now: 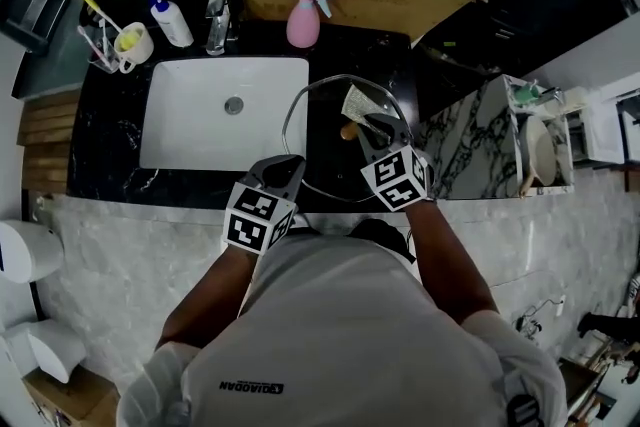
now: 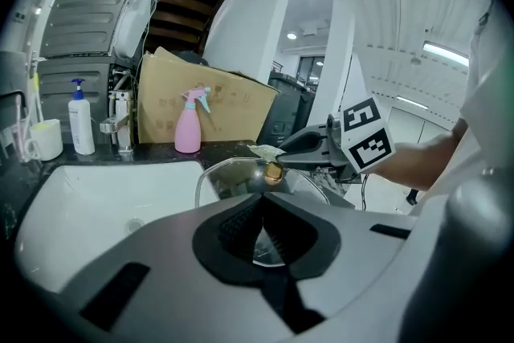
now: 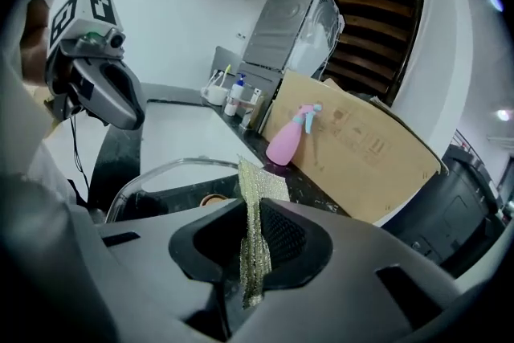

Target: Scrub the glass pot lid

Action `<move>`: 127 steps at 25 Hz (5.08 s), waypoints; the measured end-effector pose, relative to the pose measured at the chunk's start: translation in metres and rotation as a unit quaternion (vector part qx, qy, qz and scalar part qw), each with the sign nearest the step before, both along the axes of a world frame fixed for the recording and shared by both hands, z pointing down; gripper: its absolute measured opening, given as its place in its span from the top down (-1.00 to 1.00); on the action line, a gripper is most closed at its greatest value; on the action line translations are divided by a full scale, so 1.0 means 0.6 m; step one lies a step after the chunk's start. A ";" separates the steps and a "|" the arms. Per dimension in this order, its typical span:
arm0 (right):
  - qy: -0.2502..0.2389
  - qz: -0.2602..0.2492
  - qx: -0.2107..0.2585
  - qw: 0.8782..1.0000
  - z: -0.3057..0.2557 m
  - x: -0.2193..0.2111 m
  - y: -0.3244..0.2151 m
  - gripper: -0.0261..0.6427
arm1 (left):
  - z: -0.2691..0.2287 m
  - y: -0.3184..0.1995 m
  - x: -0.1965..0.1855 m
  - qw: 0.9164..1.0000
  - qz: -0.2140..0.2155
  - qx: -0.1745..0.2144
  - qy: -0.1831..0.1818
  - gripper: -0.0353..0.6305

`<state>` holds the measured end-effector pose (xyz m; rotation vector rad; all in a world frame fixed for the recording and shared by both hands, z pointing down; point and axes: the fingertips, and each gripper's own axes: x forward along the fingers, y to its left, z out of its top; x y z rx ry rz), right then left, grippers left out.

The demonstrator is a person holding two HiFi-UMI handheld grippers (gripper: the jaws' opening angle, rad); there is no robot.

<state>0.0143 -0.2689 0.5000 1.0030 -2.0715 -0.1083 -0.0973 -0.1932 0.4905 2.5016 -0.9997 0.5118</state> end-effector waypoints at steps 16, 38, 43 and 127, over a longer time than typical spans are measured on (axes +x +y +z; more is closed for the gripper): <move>-0.069 0.030 -0.054 0.996 0.024 -0.019 0.005 0.72 | 0.017 0.018 -0.028 0.999 -0.028 -0.013 0.025 0.85; -0.058 -0.024 -0.057 0.996 0.022 -0.076 0.050 0.69 | 0.008 0.032 -0.036 0.999 -0.032 -0.003 0.019 0.85; -0.064 -0.036 -0.068 0.995 0.025 -0.086 0.060 0.69 | 0.009 0.032 -0.034 0.999 -0.032 -0.004 0.019 0.85; 0.051 -0.003 -0.231 0.972 0.101 -0.126 -0.116 0.70 | 0.025 -0.031 -0.217 0.986 -0.163 -0.007 0.030 0.85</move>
